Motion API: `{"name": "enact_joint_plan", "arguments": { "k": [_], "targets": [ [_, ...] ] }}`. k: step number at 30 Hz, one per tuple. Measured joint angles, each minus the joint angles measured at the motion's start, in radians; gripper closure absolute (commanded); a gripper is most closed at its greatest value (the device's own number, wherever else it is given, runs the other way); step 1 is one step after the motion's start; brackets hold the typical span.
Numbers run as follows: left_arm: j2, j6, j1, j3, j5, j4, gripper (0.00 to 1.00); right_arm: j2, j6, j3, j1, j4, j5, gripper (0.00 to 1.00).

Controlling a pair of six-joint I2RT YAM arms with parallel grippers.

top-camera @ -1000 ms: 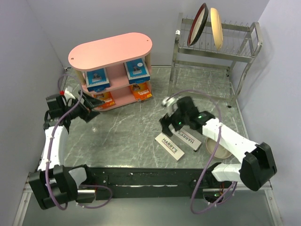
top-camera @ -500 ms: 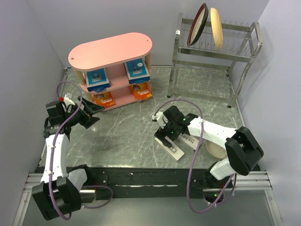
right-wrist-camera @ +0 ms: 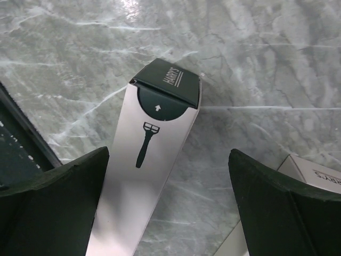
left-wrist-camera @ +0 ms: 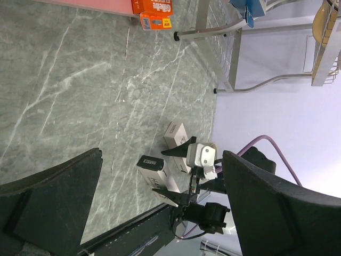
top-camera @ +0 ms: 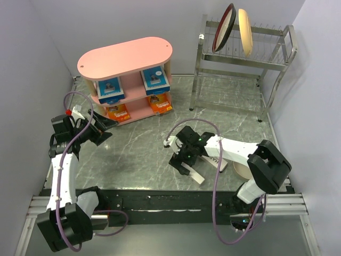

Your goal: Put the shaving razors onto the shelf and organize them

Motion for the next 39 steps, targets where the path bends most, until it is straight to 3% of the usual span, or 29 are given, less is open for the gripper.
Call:
{"name": "enact_joint_plan", "arguments": {
  "k": [3, 10, 12, 16, 20, 25, 29, 33, 39],
  "targets": [
    [0.000, 0.003, -0.001, 0.000, 0.000, 0.000, 0.01, 0.000, -0.005, 0.003, 0.006, -0.004, -0.004, 0.06],
    [-0.007, 0.004, -0.003, 0.001, 0.001, 0.000, 0.01, 0.002, -0.053, 0.029, 0.070, -0.011, 0.008, 0.30],
    [-0.008, 0.003, -0.003, 0.003, 0.001, 0.000, 0.01, 0.002, -0.071, 0.039, 0.097, -0.011, 0.015, 0.32],
    [-0.010, 0.003, -0.003, 0.012, 0.002, 0.002, 0.01, 0.009, -0.095, 0.073, 0.125, -0.010, 0.018, 0.47],
    [-0.013, 0.003, -0.003, 0.013, 0.003, 0.001, 0.01, 0.027, -0.120, 0.117, 0.125, -0.016, -0.014, 0.53],
    [-0.019, 0.005, -0.003, 0.013, 0.005, 0.001, 0.01, 0.091, -0.167, 0.209, 0.128, -0.043, -0.137, 0.53],
    [-0.021, 0.039, -0.003, 0.020, 0.014, -0.008, 0.01, 0.171, -0.225, 0.303, 0.129, -0.100, -0.245, 0.42],
    [-0.016, 0.161, -0.016, 0.107, 0.027, -0.077, 0.01, 0.242, -0.260, 0.357, 0.124, -0.106, -0.245, 0.30],
    [-0.003, 0.388, -0.064, 0.273, 0.084, -0.151, 0.01, 0.269, -0.290, 0.414, 0.020, -0.097, -0.185, 0.28]
  ]
}}
